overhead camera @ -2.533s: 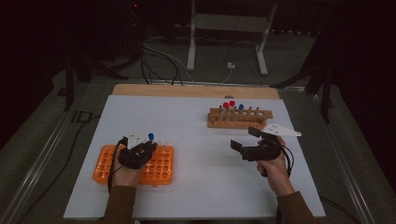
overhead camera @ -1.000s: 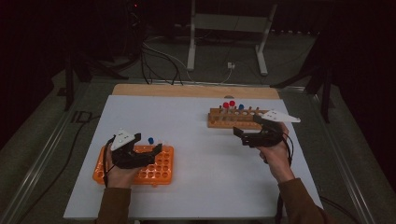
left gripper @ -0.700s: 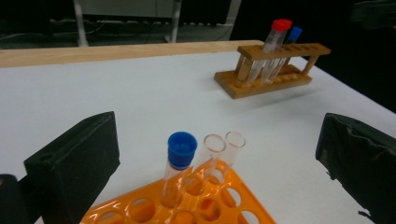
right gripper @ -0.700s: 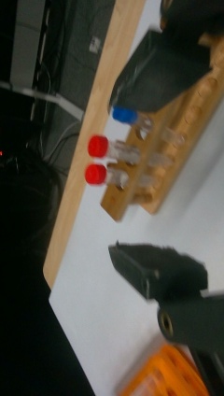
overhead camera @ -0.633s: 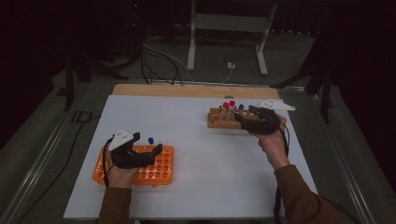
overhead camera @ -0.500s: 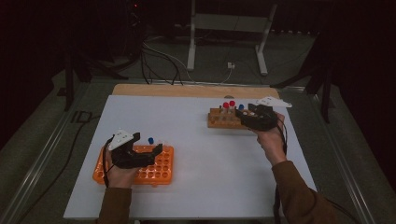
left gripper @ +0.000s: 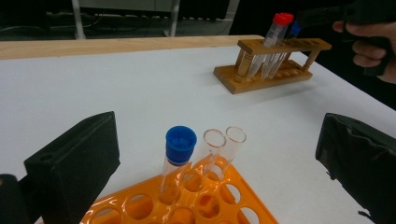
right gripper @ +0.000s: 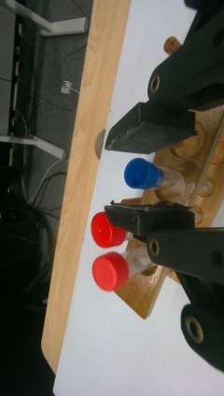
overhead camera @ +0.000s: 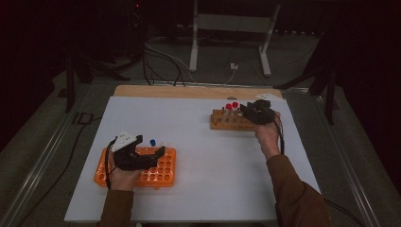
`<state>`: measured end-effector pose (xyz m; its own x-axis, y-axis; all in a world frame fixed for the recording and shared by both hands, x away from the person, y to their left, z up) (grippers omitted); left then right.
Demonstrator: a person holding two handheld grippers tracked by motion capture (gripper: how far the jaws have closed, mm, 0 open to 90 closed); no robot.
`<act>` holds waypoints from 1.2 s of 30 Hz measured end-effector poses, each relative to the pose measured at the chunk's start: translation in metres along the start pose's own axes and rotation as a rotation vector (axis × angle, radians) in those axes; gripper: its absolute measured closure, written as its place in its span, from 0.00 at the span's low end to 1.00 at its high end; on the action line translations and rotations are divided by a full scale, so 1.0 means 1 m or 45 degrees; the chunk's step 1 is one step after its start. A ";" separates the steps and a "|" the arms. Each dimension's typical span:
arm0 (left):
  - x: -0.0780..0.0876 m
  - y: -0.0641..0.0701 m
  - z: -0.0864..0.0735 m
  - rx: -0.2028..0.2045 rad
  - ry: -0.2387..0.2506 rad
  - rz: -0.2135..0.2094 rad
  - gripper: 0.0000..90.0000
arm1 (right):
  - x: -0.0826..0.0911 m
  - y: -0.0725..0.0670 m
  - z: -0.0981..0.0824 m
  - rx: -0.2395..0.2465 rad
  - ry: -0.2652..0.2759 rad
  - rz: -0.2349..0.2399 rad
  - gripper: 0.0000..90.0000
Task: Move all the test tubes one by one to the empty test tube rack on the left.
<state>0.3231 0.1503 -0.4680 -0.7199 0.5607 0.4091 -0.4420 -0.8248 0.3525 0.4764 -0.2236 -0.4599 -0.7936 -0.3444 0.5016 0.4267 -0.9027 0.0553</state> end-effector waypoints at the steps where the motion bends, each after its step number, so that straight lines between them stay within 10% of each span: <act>1: 0.000 0.000 0.000 0.000 0.000 0.001 0.01 | -0.002 0.000 0.000 0.000 -0.007 -0.004 0.71; 6: 0.000 0.000 0.000 0.003 -0.001 0.003 0.01 | -0.009 0.000 -0.004 -0.002 -0.017 -0.010 0.84; 36: 0.000 -0.001 0.000 0.009 0.004 0.002 0.01 | -0.010 -0.007 -0.008 0.080 -0.063 -0.033 0.85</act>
Point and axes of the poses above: each handheld gripper's, and its own axes: x roughly backward along the jaws, z roughly out of its top, y roughly to its right, the point moved 5 cm from there along -x, roughly forward along the jaws, and after that the axes turned 9 degrees about x, right-handed, at the moved point
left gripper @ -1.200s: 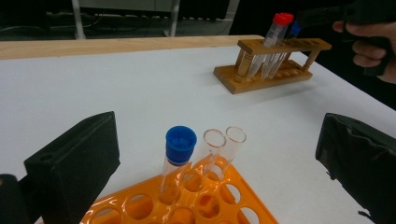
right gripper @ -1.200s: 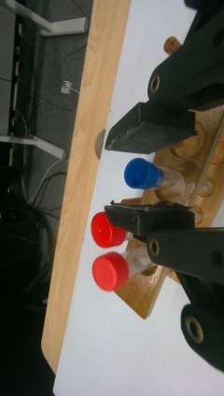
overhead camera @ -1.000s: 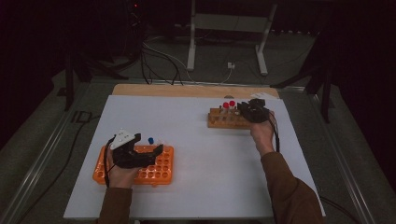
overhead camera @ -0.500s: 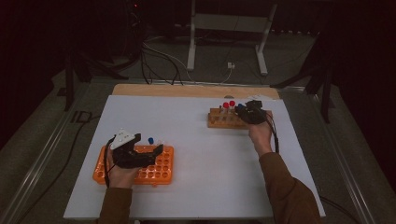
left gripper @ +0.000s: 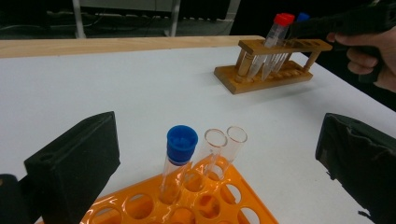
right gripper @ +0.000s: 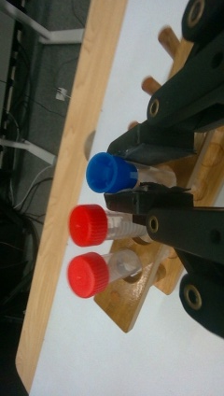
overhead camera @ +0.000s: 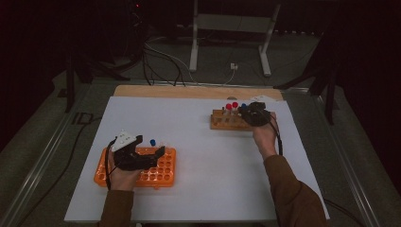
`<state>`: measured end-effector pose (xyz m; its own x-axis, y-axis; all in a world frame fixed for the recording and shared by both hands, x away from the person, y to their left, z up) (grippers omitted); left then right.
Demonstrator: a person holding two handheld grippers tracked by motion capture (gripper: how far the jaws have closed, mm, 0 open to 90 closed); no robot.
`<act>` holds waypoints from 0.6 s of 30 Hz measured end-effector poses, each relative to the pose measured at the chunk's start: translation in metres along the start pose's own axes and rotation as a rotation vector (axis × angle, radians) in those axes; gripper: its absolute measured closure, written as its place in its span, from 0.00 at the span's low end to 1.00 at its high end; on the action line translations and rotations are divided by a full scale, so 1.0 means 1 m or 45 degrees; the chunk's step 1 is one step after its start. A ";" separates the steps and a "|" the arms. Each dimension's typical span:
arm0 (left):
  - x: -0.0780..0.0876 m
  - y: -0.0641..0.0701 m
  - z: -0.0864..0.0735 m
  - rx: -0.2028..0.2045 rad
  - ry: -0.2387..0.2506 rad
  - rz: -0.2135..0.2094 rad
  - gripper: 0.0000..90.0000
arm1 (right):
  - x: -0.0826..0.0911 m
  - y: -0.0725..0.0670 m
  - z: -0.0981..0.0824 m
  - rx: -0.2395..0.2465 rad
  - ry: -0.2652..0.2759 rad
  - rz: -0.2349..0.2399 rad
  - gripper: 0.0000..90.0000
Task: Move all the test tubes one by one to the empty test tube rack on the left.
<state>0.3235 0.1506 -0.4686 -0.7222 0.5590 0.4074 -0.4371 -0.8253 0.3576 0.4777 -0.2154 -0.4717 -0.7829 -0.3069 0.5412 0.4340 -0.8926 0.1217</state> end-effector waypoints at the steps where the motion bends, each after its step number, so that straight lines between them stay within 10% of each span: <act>1: 0.000 0.000 0.000 -0.001 0.000 0.000 0.01 | 0.002 0.001 0.001 0.007 0.007 -0.002 0.85; 18: 0.005 -0.004 0.003 0.024 0.041 0.023 0.01 | 0.042 0.004 0.035 0.059 0.139 0.029 0.85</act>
Point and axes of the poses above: each handheld gripper's, and its own axes: x roughly backward along the jaws, z roughly out of its top, y roughly to its right, the point moved 5 cm from there along -x, roughly forward along the jaws, and after that the axes turned 9 degrees about x, right-handed, at the moved point
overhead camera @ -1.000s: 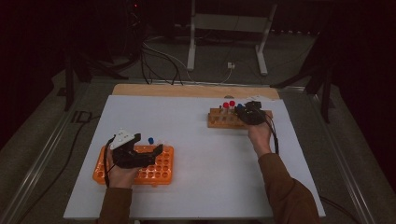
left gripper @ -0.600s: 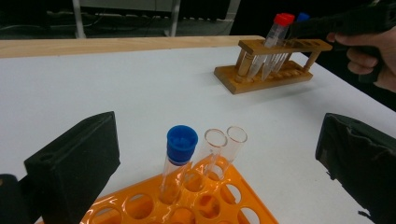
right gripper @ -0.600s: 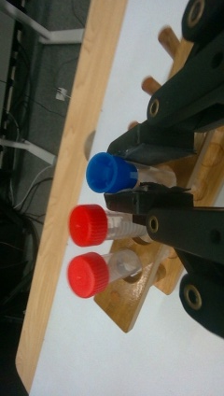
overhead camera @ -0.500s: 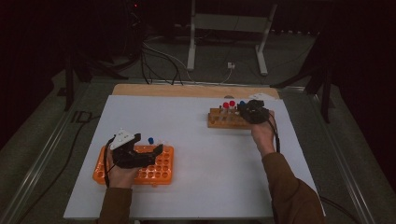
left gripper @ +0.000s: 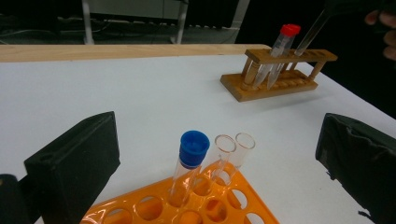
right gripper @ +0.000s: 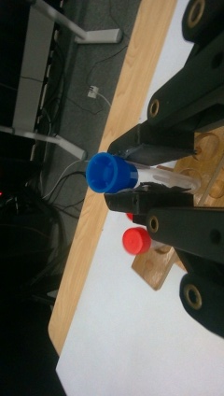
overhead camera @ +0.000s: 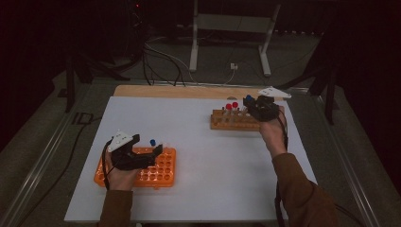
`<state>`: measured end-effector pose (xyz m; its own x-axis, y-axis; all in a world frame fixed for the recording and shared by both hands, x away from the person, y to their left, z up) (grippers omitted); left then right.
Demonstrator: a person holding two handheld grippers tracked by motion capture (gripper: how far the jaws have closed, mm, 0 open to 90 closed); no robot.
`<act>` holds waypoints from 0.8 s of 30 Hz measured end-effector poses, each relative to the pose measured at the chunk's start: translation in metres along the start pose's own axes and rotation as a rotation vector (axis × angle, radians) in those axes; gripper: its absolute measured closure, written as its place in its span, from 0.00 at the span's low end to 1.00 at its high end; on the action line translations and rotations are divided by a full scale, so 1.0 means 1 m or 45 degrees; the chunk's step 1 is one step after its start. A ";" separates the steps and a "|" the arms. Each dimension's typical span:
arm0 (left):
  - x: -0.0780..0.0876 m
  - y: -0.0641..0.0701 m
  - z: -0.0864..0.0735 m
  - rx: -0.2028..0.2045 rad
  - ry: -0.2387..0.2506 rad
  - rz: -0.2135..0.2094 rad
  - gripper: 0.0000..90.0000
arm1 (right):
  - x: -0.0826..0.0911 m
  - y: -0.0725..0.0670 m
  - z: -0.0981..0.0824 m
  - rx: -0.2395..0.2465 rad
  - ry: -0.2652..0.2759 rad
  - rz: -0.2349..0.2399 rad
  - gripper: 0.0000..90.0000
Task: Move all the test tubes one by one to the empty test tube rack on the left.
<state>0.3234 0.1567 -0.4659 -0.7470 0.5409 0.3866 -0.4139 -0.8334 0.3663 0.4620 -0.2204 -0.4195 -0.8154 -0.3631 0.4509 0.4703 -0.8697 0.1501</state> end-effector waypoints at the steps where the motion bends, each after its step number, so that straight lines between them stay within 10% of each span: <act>1: 0.000 0.000 0.000 -0.001 0.000 -0.002 0.01 | 0.002 0.000 0.002 0.007 0.004 0.005 0.85; 24: -0.004 0.011 0.001 -0.066 -0.012 -0.006 0.01 | 0.033 -0.047 0.013 0.069 0.046 0.275 0.85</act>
Point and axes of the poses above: each handheld gripper's, and its own axes: x roughly backward along the jaws, z roughly out of its top, y roughly to its right, the point moved 5 cm from there along -x, roughly forward along the jaws, and after that the axes turned 9 degrees about x, right-handed, at the moved point
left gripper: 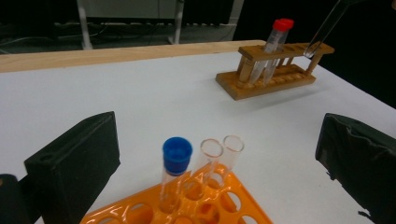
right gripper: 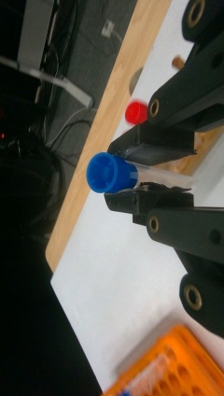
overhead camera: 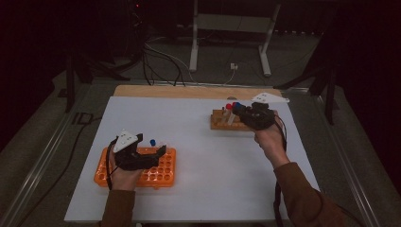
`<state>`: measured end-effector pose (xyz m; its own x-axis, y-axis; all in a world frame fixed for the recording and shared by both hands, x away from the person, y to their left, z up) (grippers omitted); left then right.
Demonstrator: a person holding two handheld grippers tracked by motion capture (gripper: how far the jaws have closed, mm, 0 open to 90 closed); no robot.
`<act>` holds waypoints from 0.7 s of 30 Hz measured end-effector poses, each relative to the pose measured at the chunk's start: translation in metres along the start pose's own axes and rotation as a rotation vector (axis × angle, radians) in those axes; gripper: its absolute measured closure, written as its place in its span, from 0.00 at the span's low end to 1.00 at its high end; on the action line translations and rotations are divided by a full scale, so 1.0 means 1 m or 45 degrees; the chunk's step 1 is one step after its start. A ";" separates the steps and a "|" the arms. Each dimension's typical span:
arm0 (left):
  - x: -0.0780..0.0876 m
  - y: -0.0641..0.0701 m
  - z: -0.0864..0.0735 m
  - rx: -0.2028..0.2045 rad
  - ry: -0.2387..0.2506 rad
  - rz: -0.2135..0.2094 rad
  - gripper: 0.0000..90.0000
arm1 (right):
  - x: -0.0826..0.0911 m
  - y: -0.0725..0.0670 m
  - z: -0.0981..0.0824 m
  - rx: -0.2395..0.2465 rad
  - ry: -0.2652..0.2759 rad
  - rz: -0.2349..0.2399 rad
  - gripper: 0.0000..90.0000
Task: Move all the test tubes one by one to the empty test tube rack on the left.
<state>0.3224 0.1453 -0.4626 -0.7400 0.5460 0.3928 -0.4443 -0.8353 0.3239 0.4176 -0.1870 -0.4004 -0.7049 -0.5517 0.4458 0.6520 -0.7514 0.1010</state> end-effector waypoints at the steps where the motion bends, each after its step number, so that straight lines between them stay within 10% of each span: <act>1: 0.000 0.001 0.000 -0.005 0.001 -0.002 0.01 | 0.000 -0.003 0.001 0.005 0.000 0.011 0.85; 21: 0.002 0.005 0.006 -0.018 0.029 -0.009 0.01 | -0.002 -0.061 0.005 0.088 0.017 0.197 0.84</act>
<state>0.3223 0.1426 -0.4549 -0.7480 0.5506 0.3706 -0.4566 -0.8322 0.3146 0.3811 -0.1382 -0.4031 -0.5976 -0.6641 0.4492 0.7705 -0.6306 0.0929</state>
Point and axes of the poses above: each handheld gripper's, and its own axes: x roughly backward along the jaws, z roughly out of its top, y roughly to its right, the point moved 5 cm from there along -x, roughly forward along the jaws, and after that the axes turned 9 degrees about x, right-handed, at the moved point
